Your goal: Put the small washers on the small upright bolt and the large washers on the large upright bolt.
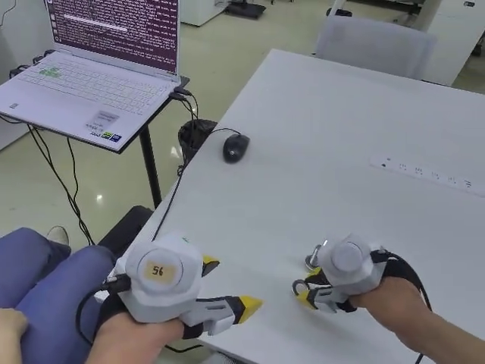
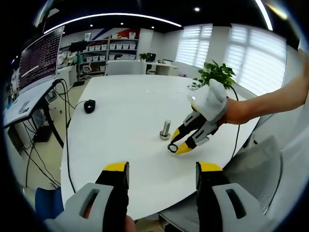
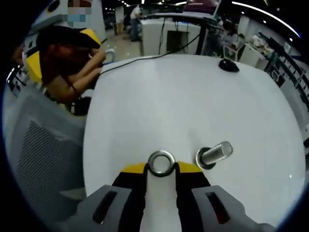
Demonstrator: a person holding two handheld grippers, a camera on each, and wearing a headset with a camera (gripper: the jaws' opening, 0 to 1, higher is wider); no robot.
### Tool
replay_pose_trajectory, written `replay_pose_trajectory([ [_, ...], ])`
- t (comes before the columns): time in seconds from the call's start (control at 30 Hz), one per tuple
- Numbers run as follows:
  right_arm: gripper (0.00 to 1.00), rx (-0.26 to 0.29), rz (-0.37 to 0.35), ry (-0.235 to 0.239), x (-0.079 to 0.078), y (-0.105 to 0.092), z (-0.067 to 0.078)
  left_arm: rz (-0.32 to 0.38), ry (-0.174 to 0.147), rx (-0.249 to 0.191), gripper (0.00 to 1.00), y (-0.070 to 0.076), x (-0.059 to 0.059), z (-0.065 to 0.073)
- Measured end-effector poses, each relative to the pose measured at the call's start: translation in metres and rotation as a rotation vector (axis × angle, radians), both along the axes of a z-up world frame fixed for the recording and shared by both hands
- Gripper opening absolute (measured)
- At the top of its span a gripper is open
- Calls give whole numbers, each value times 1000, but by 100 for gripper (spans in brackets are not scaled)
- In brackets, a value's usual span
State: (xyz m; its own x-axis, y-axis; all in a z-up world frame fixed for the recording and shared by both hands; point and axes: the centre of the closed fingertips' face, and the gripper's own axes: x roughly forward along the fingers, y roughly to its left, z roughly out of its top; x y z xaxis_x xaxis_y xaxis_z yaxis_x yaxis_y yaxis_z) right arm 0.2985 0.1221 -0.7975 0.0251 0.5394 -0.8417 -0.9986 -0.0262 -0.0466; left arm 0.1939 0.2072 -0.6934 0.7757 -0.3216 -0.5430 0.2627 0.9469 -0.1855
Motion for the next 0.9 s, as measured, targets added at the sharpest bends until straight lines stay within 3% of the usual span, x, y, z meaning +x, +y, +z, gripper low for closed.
replay_pose_trajectory([
  [0.23,23,42,-52,-49,17,-13,28,-11,1,0,55,-3,3,-1],
  [0.43,23,83,-80,-94,39,-7,54,-19,-2,-2,55,-6,6,-1],
  [0.63,23,85,-88,-105,56,5,57,-22,-2,-4,55,-8,7,-1],
  [0.9,23,53,-84,-84,62,12,42,-9,-2,-2,55,-1,6,0],
])
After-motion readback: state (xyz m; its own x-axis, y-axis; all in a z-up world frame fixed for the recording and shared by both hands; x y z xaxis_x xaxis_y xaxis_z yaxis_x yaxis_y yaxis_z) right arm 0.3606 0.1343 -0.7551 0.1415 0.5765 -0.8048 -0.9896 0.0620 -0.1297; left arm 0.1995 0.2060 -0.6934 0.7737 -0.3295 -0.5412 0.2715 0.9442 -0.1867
